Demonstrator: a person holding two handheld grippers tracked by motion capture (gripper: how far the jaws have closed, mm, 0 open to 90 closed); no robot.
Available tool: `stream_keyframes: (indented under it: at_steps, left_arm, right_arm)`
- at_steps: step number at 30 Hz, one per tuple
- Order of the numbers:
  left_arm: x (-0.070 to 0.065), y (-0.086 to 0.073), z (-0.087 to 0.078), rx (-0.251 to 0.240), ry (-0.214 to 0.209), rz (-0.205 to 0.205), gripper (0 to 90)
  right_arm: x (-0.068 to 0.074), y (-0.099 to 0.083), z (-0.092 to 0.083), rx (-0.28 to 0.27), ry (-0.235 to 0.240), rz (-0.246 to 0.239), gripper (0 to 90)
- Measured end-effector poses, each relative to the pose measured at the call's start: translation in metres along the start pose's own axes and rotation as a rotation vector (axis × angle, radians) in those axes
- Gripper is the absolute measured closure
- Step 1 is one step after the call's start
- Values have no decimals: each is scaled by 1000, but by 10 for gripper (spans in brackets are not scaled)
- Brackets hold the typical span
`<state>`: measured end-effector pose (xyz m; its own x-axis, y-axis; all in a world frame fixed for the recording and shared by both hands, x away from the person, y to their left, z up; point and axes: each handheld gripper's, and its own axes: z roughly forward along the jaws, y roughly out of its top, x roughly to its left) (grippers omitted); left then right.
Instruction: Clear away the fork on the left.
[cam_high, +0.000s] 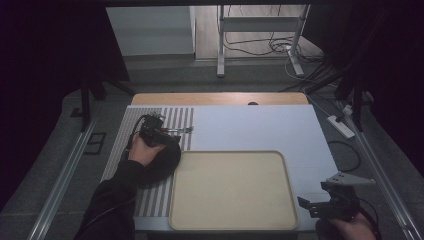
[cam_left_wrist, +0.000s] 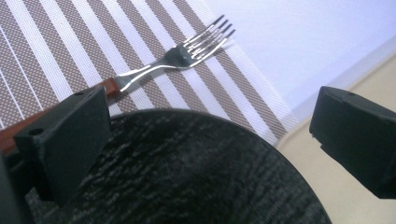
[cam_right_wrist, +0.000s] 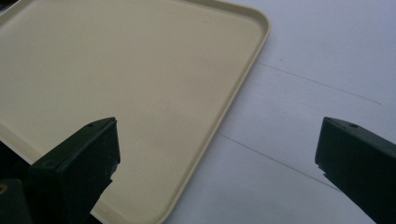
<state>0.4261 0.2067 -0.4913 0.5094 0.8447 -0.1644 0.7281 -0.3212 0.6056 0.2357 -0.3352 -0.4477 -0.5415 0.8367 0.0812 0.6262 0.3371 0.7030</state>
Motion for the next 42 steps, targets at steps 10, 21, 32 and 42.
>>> stream_keyframes:
  at_steps: [10, 21, 32, 42]
  left_arm:
    - [12, 12, 14, 26, 21, -4, 0]
    - [20, 23, 28, 73, 47, 31, 108]
    - [33, 25, 35, 118, 44, 29, 838]
    - [29, 30, 56, 180, 60, 66, 890]
  right_arm:
    - [0, 0, 0, 1, 1, 3, 5]
    - [0, 0, 0, 0, 3, 3, 5]
    - [0, 0, 0, 1, 5, 2, 6]
    - [-1, 0, 0, -4, 9, 2, 5]
